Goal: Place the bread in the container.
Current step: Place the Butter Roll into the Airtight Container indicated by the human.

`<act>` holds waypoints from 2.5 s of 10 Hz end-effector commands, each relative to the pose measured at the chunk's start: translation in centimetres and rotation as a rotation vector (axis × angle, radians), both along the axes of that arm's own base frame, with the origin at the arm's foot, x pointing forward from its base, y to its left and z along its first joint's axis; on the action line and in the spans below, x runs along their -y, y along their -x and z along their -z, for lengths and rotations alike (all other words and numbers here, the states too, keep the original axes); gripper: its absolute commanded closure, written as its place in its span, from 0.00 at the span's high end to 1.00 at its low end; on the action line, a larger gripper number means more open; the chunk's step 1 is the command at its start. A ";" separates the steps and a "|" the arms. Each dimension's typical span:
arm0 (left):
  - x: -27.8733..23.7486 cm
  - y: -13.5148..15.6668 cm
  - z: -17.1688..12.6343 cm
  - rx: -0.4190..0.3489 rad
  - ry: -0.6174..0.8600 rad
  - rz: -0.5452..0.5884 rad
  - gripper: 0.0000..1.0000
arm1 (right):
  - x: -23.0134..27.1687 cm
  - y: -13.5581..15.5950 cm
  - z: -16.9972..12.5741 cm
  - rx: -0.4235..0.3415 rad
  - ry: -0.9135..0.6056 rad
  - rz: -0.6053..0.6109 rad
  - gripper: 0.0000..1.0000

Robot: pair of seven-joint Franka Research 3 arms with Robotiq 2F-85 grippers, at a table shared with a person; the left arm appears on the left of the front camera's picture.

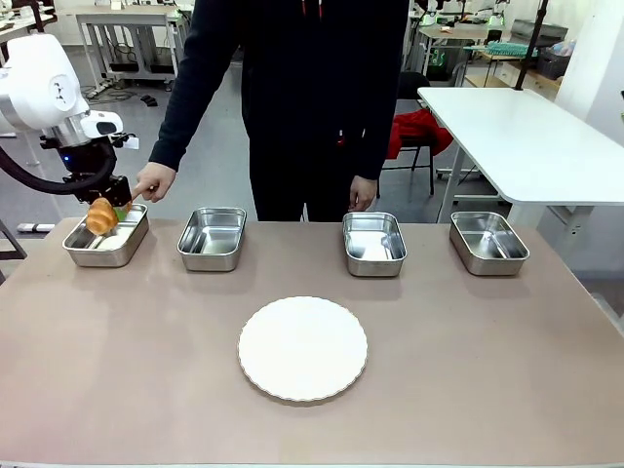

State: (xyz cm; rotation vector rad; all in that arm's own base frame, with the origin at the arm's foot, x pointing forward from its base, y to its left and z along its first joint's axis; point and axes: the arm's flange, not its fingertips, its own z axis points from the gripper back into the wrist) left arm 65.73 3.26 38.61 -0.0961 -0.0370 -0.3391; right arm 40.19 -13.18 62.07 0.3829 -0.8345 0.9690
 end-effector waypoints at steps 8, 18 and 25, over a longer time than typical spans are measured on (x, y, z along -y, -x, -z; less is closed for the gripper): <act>-1.1 -0.2 1.2 0.014 -0.014 0.034 1.00 | -0.1 0.0 -0.2 0.010 -0.004 -0.005 1.00; -0.7 -0.5 1.2 0.007 -0.005 0.006 1.00 | -0.1 0.0 -0.2 0.010 -0.004 -0.005 1.00; 0.3 17.8 -8.5 0.256 -0.016 -0.176 1.00 | -0.1 0.0 -0.2 0.010 -0.004 -0.005 1.00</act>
